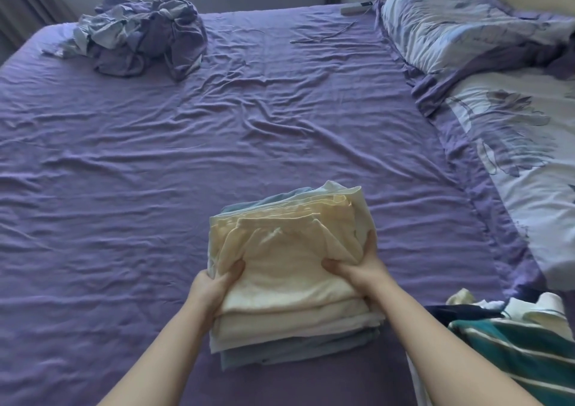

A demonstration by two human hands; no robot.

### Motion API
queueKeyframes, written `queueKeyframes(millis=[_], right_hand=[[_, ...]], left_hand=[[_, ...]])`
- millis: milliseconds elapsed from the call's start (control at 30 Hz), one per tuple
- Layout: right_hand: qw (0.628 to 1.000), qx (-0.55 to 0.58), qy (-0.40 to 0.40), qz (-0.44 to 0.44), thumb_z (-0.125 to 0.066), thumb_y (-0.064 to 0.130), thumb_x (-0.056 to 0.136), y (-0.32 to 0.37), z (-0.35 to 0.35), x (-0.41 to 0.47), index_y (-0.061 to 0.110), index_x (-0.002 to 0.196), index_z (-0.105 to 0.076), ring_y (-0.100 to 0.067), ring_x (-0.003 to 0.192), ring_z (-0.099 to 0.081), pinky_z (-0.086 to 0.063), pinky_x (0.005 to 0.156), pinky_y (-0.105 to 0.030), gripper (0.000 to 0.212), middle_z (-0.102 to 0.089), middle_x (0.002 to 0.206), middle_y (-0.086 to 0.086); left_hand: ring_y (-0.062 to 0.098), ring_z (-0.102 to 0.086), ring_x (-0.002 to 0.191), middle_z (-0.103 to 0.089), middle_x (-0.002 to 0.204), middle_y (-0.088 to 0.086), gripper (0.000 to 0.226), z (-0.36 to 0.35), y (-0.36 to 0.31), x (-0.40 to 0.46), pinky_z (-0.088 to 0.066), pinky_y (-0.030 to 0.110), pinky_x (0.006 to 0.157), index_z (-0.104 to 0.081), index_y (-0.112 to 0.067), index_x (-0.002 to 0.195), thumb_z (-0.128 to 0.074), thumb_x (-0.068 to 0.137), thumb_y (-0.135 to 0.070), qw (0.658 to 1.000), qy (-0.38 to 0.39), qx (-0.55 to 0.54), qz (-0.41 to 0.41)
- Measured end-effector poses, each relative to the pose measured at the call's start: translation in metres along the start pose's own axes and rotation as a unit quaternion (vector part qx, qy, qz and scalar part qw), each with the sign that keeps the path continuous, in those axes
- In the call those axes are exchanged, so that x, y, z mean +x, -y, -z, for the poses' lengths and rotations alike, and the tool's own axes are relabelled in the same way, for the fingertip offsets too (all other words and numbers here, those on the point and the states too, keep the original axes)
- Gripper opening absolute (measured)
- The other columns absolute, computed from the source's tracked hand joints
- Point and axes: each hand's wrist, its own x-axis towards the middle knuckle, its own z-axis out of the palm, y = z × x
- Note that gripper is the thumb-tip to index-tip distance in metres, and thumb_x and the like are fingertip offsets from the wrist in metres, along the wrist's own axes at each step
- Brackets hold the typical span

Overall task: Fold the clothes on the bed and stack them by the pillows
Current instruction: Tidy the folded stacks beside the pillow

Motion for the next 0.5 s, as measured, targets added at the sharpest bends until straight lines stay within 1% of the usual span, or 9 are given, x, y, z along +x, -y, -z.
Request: queueKeyframes(millis=[67,100,167,233,333,367,433,500], right_hand=[[0.999,0.027,-0.003,0.024,-0.088,0.045,0.043,0.001,0.004,-0.001,0.033,0.147,-0.004,-0.025,0.118,-0.051,-0.043,0.099,-0.037,0.135,-0.049,0.132,0.001],[0.999,0.037,-0.008,0.037,-0.089,0.041,0.044,0.002,0.006,-0.003,0.029,0.147,-0.010,-0.024,0.116,-0.052,-0.044,0.097,-0.036,0.130,-0.051,0.127,0.003],[0.996,0.052,-0.021,0.064,-0.091,0.032,0.047,0.008,0.011,-0.007,0.024,0.145,-0.019,-0.020,0.111,-0.054,-0.044,0.091,-0.031,0.121,-0.052,0.119,0.007],[0.995,0.059,-0.027,0.081,-0.091,0.025,0.053,0.018,0.019,-0.010,0.021,0.143,-0.022,-0.019,0.110,-0.054,-0.043,0.092,-0.030,0.114,-0.052,0.121,0.004],[0.992,0.073,-0.042,0.099,-0.090,0.023,0.056,0.038,0.045,-0.020,0.020,0.143,-0.022,-0.022,0.114,-0.053,-0.043,0.100,-0.038,0.111,-0.052,0.127,0.000],[0.990,0.077,-0.046,0.106,-0.089,0.023,0.056,0.044,0.054,-0.022,0.020,0.143,-0.023,-0.022,0.113,-0.053,-0.043,0.100,-0.038,0.109,-0.052,0.128,-0.001],[0.987,0.082,-0.058,0.122,-0.089,0.021,0.058,0.057,0.081,-0.030,0.018,0.142,-0.024,-0.020,0.112,-0.052,-0.043,0.095,-0.032,0.105,-0.050,0.127,-0.001],[0.985,0.083,-0.071,0.131,-0.088,0.022,0.060,0.065,0.114,-0.040,0.016,0.143,-0.023,-0.022,0.116,-0.050,-0.041,0.097,-0.033,0.105,-0.049,0.129,-0.001]], left_hand=[[0.027,-0.067,0.084,-0.071,0.090,0.012,0.031,-0.001,-0.002,-0.004,-0.053,0.035,0.073,-0.066,-0.005,0.094,-0.077,0.077,-0.029,1.000,-0.013,0.004,-0.009],[0.027,-0.067,0.083,-0.070,0.089,0.012,0.032,-0.002,-0.005,-0.007,-0.053,0.034,0.072,-0.066,-0.004,0.095,-0.077,0.077,-0.029,1.000,-0.017,0.006,-0.015],[0.025,-0.067,0.077,-0.071,0.085,0.011,0.029,-0.004,-0.015,-0.012,-0.051,0.031,0.064,-0.067,-0.004,0.094,-0.076,0.078,-0.027,0.999,-0.022,0.009,-0.027],[0.023,-0.066,0.074,-0.070,0.083,0.010,0.028,-0.008,-0.030,-0.019,-0.049,0.029,0.061,-0.067,-0.004,0.093,-0.075,0.079,-0.026,0.999,-0.024,0.014,-0.043],[0.023,-0.065,0.075,-0.069,0.085,0.010,0.028,-0.019,-0.061,-0.034,-0.049,0.030,0.065,-0.067,-0.004,0.091,-0.075,0.079,-0.028,0.997,-0.018,0.023,-0.069],[0.023,-0.064,0.075,-0.069,0.085,0.010,0.027,-0.024,-0.070,-0.039,-0.050,0.030,0.066,-0.067,-0.005,0.090,-0.075,0.079,-0.028,0.997,-0.014,0.022,-0.079],[0.024,-0.065,0.076,-0.069,0.086,0.010,0.024,-0.039,-0.090,-0.053,-0.051,0.032,0.070,-0.066,-0.007,0.087,-0.075,0.079,-0.027,0.995,-0.002,0.017,-0.099],[0.022,-0.064,0.074,-0.069,0.085,0.009,0.021,-0.058,-0.110,-0.070,-0.050,0.029,0.066,-0.065,-0.009,0.084,-0.076,0.078,-0.027,0.993,0.012,0.011,-0.117]])
